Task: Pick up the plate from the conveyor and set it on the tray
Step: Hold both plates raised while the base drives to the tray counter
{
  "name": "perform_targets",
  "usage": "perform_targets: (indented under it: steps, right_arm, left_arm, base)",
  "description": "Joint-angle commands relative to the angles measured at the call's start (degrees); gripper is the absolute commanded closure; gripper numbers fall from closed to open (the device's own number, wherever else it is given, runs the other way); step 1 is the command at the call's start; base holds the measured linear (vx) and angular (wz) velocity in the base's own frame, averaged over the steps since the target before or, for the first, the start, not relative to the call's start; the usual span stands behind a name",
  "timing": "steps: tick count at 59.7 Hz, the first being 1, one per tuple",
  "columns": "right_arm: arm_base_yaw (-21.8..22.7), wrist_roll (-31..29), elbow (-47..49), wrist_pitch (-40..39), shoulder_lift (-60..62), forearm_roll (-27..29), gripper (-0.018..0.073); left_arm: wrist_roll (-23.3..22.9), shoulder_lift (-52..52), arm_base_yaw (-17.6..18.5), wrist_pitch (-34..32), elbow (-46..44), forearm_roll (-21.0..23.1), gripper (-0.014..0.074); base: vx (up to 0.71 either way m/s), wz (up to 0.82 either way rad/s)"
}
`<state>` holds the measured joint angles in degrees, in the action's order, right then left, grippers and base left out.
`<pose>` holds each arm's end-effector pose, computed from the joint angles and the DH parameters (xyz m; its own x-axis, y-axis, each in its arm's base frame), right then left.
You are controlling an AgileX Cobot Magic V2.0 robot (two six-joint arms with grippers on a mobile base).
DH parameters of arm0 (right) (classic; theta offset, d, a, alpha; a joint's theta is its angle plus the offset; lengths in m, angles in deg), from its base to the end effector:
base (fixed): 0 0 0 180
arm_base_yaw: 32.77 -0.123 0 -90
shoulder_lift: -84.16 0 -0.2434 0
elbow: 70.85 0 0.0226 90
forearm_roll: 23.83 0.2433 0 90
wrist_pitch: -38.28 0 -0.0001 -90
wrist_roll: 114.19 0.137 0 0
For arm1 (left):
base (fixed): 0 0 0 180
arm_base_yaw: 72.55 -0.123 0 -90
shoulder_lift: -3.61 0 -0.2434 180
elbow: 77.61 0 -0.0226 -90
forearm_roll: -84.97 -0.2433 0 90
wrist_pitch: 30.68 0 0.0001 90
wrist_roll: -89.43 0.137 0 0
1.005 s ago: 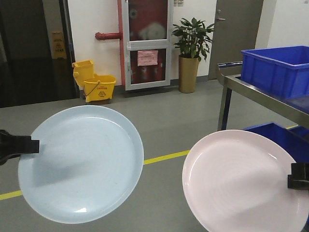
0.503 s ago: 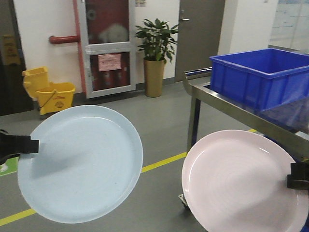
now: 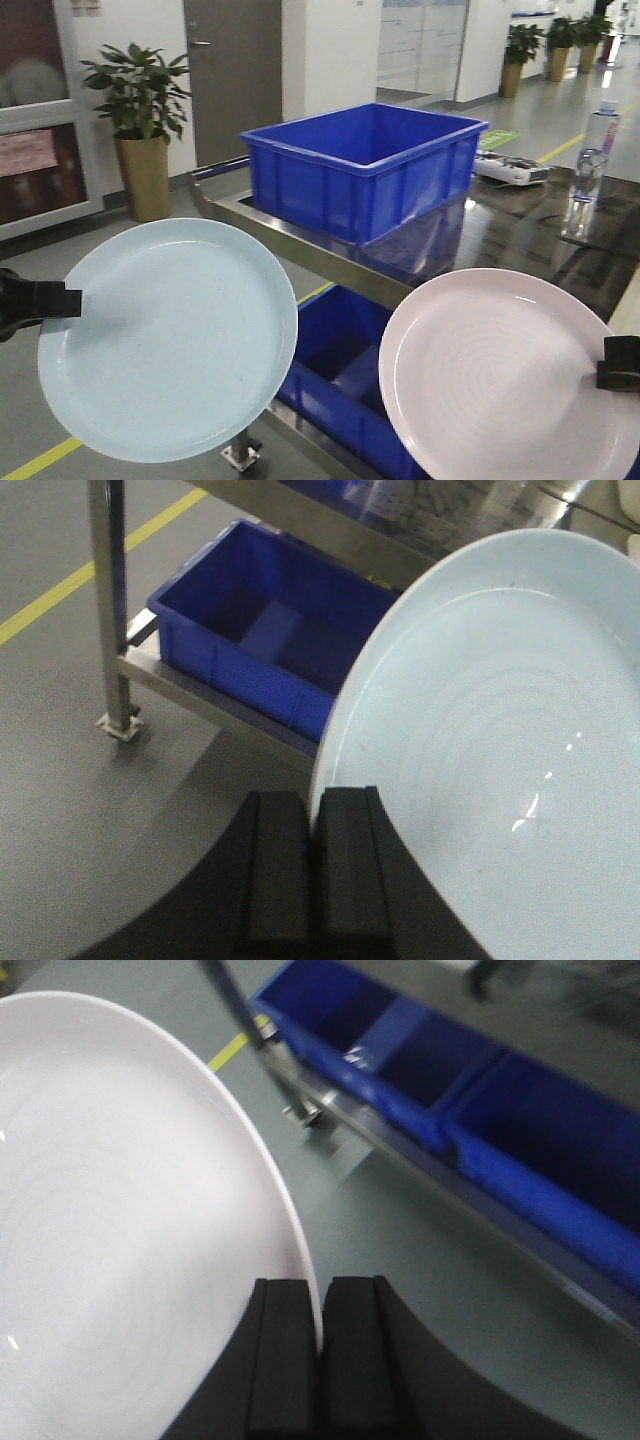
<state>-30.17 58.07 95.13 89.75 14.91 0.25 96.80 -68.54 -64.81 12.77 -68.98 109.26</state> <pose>0.2506 0.0324 0.3143 -0.6908 0.1604 -0.7051 -0.1003 0.9444 0.3131 0.2661 -0.0753 0.3471 -0.5787 -0.1022 -0.8091 0.2645 0.9150 -0.3048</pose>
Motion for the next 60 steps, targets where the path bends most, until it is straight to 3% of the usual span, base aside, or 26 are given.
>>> perform_targets:
  steps: [1, 60]
  right_arm:
    - [0.0, -0.4, 1.5, -3.7, 1.0, 1.6, 0.0568]
    - [0.0, -0.4, 1.5, -3.7, 1.0, 1.6, 0.0568]
  left_arm:
    - [-0.5, 1.1, 0.3, -4.0, -1.7, 2.0, 0.0602]
    - [-0.5, 1.1, 0.3, -4.0, -1.7, 2.0, 0.0602]
  base:
    - [0.29, -0.63]
    - [0.21, -0.59]
